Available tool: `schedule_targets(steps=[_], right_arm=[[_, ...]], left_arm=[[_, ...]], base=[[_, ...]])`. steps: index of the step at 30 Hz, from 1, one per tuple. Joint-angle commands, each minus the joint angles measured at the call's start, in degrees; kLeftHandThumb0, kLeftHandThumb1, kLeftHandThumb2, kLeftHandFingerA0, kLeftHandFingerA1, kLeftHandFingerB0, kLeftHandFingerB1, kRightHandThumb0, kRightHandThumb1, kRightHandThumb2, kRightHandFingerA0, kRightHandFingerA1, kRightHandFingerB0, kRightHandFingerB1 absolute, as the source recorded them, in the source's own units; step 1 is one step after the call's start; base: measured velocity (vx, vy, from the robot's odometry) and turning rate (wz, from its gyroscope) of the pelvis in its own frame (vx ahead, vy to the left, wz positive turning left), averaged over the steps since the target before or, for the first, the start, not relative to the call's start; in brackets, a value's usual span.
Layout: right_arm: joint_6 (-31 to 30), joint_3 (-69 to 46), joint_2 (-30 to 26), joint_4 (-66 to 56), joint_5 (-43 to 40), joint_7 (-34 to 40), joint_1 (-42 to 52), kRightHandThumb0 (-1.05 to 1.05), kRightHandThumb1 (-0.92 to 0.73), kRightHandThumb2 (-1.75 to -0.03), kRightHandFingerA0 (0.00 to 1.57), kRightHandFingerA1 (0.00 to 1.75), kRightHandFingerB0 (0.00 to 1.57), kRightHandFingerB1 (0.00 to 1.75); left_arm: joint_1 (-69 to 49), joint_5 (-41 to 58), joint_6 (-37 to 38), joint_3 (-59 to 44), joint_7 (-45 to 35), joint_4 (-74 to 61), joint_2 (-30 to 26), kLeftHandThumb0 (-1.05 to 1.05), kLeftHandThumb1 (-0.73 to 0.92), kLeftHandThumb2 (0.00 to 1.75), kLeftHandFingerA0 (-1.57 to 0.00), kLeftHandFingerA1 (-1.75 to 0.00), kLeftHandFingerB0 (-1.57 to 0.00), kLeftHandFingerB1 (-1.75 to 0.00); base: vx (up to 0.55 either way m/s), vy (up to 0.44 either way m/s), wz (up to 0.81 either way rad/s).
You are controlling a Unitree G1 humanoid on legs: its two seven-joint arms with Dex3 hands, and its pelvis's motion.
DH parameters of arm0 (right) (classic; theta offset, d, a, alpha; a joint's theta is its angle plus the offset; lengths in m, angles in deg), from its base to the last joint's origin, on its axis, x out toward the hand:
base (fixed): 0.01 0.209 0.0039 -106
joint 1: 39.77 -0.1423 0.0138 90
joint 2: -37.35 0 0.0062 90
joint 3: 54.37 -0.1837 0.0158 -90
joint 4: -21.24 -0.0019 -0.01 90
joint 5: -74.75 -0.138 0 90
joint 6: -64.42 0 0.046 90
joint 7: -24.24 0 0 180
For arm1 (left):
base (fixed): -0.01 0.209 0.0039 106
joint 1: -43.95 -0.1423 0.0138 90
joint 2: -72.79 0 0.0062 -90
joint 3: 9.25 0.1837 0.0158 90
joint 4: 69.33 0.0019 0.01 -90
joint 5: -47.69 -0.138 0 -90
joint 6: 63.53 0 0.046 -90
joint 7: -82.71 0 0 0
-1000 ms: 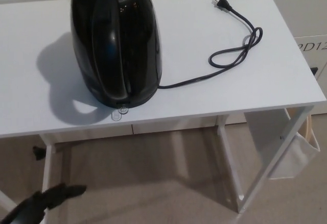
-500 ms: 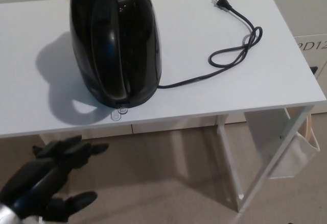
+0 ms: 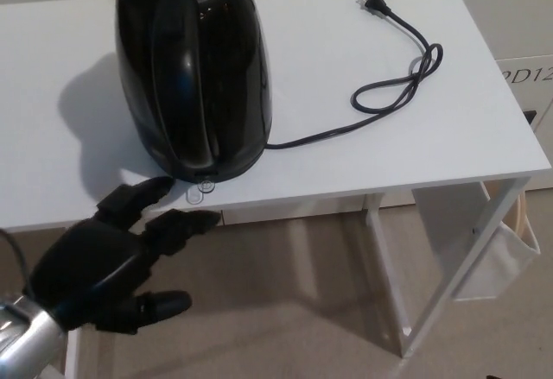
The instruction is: The robot walk towards a table in front and click the button on the base of the boilling pot using its left middle finger
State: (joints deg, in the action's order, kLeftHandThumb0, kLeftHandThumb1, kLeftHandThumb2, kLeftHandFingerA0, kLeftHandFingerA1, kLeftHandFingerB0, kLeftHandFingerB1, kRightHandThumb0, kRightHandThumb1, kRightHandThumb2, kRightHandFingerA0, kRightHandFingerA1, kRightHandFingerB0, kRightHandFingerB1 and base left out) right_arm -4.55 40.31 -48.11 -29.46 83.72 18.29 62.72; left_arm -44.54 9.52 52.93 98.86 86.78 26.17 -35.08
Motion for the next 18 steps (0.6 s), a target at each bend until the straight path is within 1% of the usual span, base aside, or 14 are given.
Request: schedule_targets(steps=[1,2,3,6,12,13,18], right_arm=[[-3.36,-0.31,-1.54,-2.20,-0.08,-1.07,-0.51,-0.27,-0.65,-0.59,0.65,0.51,0.54,0.46],[-3.09,-0.34,-1.59,-2.11,-0.19,-1.23,-0.62,-0.27,-0.65,-0.59,0.64,0.51,0.55,0.46],[-3.11,-0.32,-1.58,-2.14,-0.15,-1.19,-0.66,-0.28,-0.65,-0.59,0.65,0.51,0.55,0.46],[-3.59,-0.36,-1.54,-1.87,-0.31,-1.49,-1.20,-0.28,-0.66,-0.59,0.64,0.51,0.53,0.46],[-3.83,-0.40,-1.68,-3.04,-0.14,-1.52,-1.06,-0.28,-0.65,-0.59,0.64,0.51,0.56,0.47],[-3.97,-0.41,-1.76,-3.14,-0.05,-1.47,-1.34,-0.28,-0.65,-0.59,0.65,0.51,0.57,0.47],[-4.95,-0.24,-1.97,-4.15,0.30,-1.47,-1.42,-0.28,-0.65,-0.59,0.65,0.50,0.55,0.46]], left_arm=[[5.84,-21.26,5.14,7.20,14.12,3.38,-4.50,-0.35,0.53,1.09,0.00,-0.46,0.00,-0.47],[6.24,-21.35,5.00,7.70,14.54,3.83,-4.37,-0.34,0.53,1.09,-0.01,-0.46,0.00,-0.47],[6.43,-21.34,4.98,7.94,14.73,4.02,-4.39,-0.71,0.87,0.68,-0.23,-0.29,-0.14,-0.27],[7.39,-21.07,5.14,9.00,15.20,4.95,-4.39,-0.70,0.88,0.66,-0.23,-0.29,-0.15,-0.27],[8.62,-21.84,4.46,11.40,17.82,7.15,-3.81,-0.71,0.85,0.67,-0.24,-0.29,-0.15,-0.27],[9.27,-22.14,4.55,11.79,18.50,7.87,-3.75,-0.70,0.89,0.66,-0.24,-0.29,-0.15,-0.27],[10.55,-22.53,3.93,12.90,18.99,9.00,-4.04,-0.71,0.90,0.67,-0.23,-0.29,-0.14,-0.27]], base=[[0.00,0.000,0.00],[0.00,0.000,0.00],[0.00,0.000,0.00],[0.00,0.000,0.00],[0.00,0.000,0.00],[0.00,0.000,0.00],[0.00,0.000,0.00]])
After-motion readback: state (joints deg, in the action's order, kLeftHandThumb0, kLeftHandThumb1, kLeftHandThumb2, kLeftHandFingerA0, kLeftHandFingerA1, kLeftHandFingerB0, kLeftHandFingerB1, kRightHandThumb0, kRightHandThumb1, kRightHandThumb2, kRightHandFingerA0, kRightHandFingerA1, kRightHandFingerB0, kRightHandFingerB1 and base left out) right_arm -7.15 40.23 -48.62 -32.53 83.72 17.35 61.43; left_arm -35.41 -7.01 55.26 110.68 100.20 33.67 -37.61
